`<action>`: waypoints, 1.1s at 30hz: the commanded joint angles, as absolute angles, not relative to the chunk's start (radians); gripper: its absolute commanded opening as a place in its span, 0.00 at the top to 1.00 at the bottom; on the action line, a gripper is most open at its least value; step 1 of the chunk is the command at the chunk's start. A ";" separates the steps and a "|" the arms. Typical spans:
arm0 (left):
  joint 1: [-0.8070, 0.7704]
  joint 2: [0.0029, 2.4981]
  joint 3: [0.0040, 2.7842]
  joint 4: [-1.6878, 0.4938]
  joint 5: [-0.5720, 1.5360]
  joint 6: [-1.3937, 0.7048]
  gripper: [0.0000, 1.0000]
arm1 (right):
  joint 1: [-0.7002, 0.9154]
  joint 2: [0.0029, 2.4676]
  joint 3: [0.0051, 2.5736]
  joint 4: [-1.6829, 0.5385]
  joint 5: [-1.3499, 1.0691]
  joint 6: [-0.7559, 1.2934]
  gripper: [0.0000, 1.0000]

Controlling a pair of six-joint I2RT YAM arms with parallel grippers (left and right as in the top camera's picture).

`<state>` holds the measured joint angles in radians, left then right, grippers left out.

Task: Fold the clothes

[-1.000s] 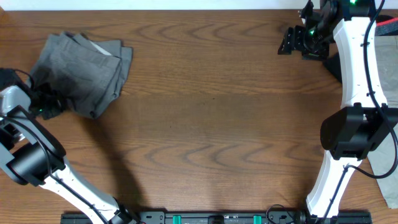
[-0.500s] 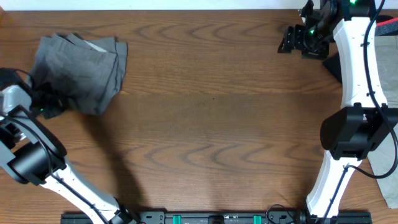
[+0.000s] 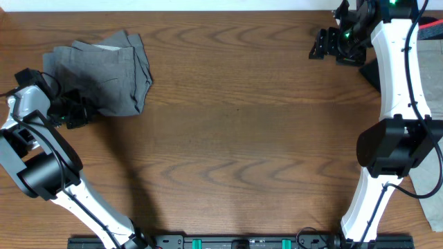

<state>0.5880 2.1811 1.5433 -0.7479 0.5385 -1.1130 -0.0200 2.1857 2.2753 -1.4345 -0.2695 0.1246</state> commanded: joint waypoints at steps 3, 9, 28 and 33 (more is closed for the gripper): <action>0.612 2.169 1.547 -0.724 0.477 -1.057 0.89 | -0.012 2.183 2.287 -1.438 -0.274 0.103 0.21; 0.626 2.169 1.547 -0.673 0.474 -1.047 0.89 | -0.012 2.183 2.287 -1.448 -0.274 0.103 0.21; 0.638 2.109 1.547 -0.655 0.521 -0.842 0.34 | -0.012 2.183 2.287 -1.452 -0.273 0.102 0.21; 0.638 2.012 1.547 -0.701 0.449 -0.834 0.34 | -0.012 2.183 2.287 -1.451 -0.273 0.102 0.21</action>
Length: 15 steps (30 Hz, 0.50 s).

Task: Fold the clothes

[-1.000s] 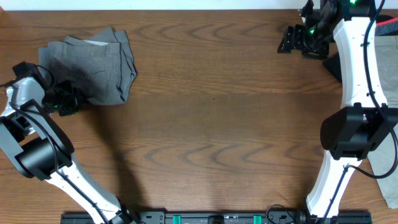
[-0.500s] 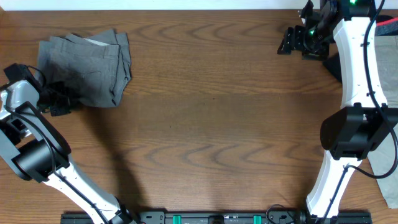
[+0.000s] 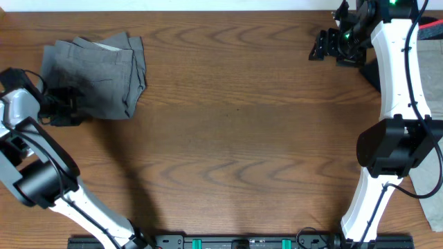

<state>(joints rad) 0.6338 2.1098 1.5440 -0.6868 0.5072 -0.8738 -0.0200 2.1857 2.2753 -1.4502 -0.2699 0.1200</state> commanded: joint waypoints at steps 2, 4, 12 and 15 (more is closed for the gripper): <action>0.638 1.968 1.547 -0.702 0.444 -0.788 0.34 | -0.012 2.183 2.287 -1.451 -0.274 0.102 0.21; 0.638 1.919 1.547 -0.714 0.444 -0.746 0.34 | -0.012 2.183 2.287 -1.451 -0.273 0.095 0.21; 0.516 1.749 1.547 -0.716 0.444 -0.484 0.92 | -0.012 2.183 2.287 -1.435 -0.274 0.088 0.21; 0.411 1.755 1.547 -0.680 0.443 -0.378 0.94 | -0.009 2.183 2.287 -1.427 -0.274 0.089 0.21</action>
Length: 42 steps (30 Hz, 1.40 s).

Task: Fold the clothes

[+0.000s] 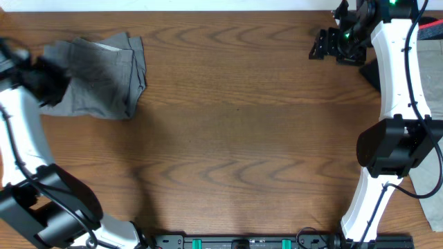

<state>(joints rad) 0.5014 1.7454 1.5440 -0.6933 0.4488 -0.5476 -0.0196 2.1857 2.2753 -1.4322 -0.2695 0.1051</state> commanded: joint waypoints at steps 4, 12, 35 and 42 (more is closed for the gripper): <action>0.260 1.797 1.547 -0.659 0.376 -0.307 0.94 | -0.001 2.183 2.287 -1.432 -0.274 0.088 0.21; 0.076 1.923 1.547 -0.601 0.229 -0.269 0.94 | 0.012 2.183 2.287 -1.442 -0.273 0.088 0.22; 0.067 2.128 1.547 -0.457 0.189 0.009 0.94 | 0.014 2.183 2.287 -1.452 -0.273 0.073 0.22; 0.069 2.168 1.547 -0.442 0.189 0.023 0.94 | 0.017 2.183 2.287 -1.457 -0.274 0.074 0.22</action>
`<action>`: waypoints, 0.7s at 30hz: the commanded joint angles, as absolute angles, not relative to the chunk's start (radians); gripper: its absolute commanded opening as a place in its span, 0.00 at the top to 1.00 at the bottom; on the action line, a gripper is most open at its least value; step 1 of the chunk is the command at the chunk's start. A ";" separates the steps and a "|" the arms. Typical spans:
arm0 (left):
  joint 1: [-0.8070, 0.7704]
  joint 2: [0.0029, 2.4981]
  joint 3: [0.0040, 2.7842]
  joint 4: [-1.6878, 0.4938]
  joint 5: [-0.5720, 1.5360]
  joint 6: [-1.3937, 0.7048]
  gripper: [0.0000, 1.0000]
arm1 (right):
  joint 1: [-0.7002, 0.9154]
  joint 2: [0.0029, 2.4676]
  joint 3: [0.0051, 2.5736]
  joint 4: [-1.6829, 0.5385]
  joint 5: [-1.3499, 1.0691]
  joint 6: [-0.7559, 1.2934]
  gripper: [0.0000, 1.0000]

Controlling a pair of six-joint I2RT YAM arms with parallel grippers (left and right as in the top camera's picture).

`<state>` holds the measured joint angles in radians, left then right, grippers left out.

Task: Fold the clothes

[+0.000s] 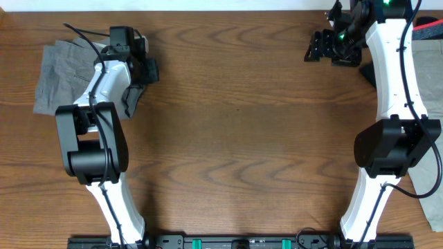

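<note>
A grey folded garment [66, 72] lies at the table's far left in the overhead view. My left arm reaches across it, and the left gripper [149, 70] hovers at the garment's right edge, pointing right, fingers apart with nothing between them. My right gripper [313, 47] is at the far right back of the table, open and empty, pointing left. Just behind it a dark cloth [369, 72] pokes out from under the right arm. The left arm hides the garment's right half.
Light grey fabric [430, 76] lies along the right edge, with a red item [430, 25] at the back right corner. More pale cloth [428, 181] shows lower right. The arm bases stand at the front edge.
The left arm has swung from the garment's left edge across it, and its gripper is now at the right edge. The garment lies where it was. The right gripper shifted slightly left.
At first the left gripper was low at the garment's lower left corner. Then the garment lay a little further left, with the gripper still at that side. After that the gripper was at the garment's left edge, and now it sits at the right edge. The right arm stayed nearly still.
</note>
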<state>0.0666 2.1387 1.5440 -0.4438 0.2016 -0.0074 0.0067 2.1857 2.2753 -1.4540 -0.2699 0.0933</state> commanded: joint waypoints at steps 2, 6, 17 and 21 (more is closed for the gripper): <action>0.070 2.178 1.547 -0.439 0.189 0.031 0.94 | 0.018 2.183 2.287 -1.459 -0.273 0.073 0.22; 0.075 2.183 1.547 -0.435 0.189 0.034 0.94 | 0.019 2.183 2.287 -1.459 -0.273 0.073 0.22; 0.149 2.200 1.547 -0.433 0.191 0.033 0.94 | 0.021 2.183 2.287 -1.464 -0.274 0.074 0.21; 0.168 2.204 1.547 -0.432 0.190 0.034 0.94 | 0.021 2.183 2.287 -1.464 -0.274 0.074 0.21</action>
